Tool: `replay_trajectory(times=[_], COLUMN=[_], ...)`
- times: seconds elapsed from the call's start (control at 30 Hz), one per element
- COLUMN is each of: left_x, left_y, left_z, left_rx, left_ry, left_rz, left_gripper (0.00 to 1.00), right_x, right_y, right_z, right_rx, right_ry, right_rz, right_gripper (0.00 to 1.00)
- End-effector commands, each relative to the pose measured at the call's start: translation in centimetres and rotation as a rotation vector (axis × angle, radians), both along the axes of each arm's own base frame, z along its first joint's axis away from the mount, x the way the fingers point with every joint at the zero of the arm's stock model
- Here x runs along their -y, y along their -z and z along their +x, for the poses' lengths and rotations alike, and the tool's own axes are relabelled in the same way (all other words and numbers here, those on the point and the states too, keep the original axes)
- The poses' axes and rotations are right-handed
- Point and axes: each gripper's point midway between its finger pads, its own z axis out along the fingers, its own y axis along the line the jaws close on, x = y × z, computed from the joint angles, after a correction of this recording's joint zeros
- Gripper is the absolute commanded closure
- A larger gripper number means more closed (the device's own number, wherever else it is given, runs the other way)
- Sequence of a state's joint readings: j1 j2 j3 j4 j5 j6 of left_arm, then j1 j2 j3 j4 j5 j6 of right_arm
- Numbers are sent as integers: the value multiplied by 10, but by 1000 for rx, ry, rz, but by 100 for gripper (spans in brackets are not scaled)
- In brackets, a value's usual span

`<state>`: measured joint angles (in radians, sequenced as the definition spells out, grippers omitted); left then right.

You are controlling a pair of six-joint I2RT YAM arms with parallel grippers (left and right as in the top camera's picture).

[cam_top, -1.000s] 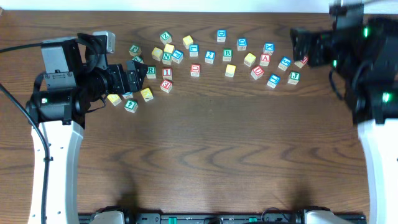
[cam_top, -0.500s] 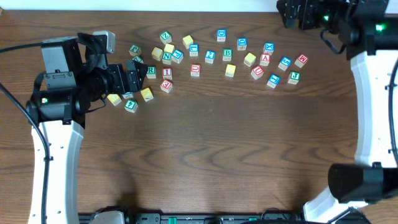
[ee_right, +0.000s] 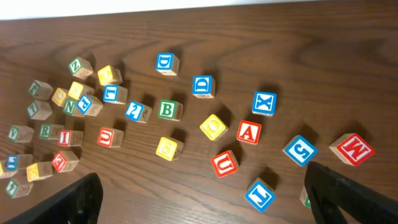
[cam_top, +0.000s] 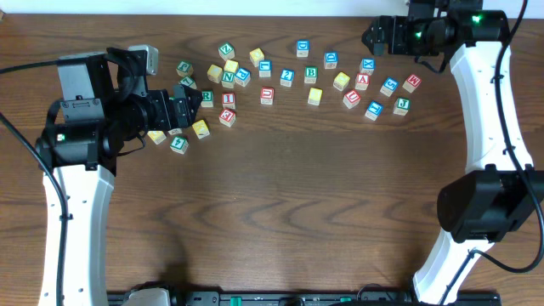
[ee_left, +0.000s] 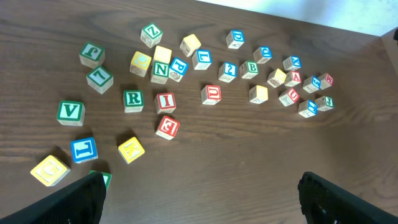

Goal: Spell out AI2
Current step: 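Swing the right arm over the blocks toward the red A block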

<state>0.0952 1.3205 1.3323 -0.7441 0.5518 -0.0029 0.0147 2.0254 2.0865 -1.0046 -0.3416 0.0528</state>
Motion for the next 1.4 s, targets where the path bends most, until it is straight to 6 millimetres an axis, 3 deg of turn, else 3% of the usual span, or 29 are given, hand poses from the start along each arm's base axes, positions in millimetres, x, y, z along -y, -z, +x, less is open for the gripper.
replay_trajectory(times=[0.0,0.17,0.37,0.5,0.67,0.8,1.07,1.37], left_x=[2,2,2,2,2,2,2,2], left_y=[-7,-6,-1,0,0,0,0,0], left_z=[1,3,3,3,3,3,3,3], left_rx=[18,15,-2,-6,-8,-8,-8,-8], left_ry=[14,14,14,14,14,14,14,14], left_rz=[-4,-4,-6,-6,-6,-6,-6,-6], left_gripper=[2,2,2,2,3,2,2,3], right_x=[-8,-11,7,11,11,9,-3,-2], right_y=[5,-3,-12,16,64,87,128,163], right_z=[3,1,2,9,22,34,51,49], right_rx=[-22,-22,-12,-64,-140,-147,-159,-222], right_ry=[37,107,261,293,305,303,290,275], right_rz=[-8,-98,-200,-232,-253,-255,-252,-276], right_gripper=[3,8,14,21,43,52,50,45])
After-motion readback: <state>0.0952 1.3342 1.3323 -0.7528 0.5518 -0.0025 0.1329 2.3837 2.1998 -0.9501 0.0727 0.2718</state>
